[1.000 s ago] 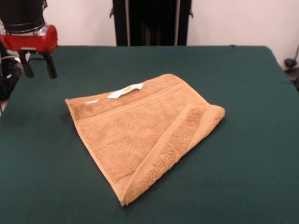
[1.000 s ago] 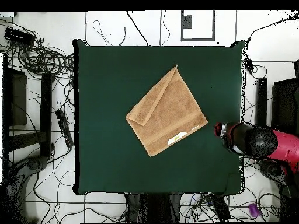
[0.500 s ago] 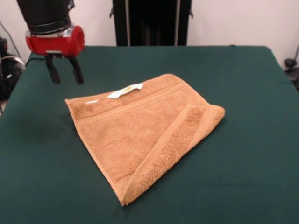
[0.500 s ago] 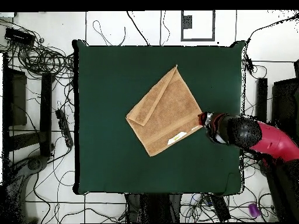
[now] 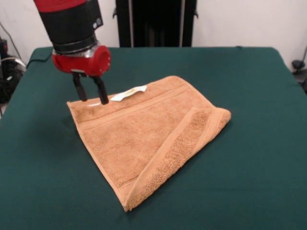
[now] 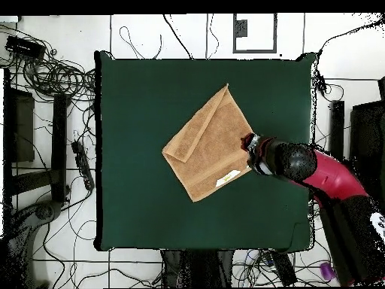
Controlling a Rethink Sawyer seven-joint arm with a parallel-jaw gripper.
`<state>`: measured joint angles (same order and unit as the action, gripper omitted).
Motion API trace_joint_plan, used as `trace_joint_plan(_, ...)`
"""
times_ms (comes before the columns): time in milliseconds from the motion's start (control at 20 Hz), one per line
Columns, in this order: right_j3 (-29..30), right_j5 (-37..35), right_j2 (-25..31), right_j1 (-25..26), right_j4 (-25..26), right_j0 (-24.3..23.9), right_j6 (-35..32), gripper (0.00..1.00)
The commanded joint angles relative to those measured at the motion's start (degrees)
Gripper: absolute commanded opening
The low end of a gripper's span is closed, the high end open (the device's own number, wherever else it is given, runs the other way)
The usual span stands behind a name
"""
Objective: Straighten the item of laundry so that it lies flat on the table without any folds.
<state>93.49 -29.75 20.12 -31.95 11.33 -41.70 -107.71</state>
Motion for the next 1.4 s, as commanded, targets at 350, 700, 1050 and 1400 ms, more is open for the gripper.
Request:
trace_joint_plan(350,-3.77,5.0,-7.43,6.3,-12.91,13.64,-24.36,1.0)
trace_joint_plan(700,-5.84,9.25,-12.77,8.64,-19.4,23.7,-31.53,1.0)
trace_joint_plan(1050,-5.73,8.82,-16.29,7.91,-27.05,30.28,-37.66,1.0)
trace_joint_plan(1400,-1.14,13.22,-18.77,7.14,-32.71,33.54,-42.81,1.0)
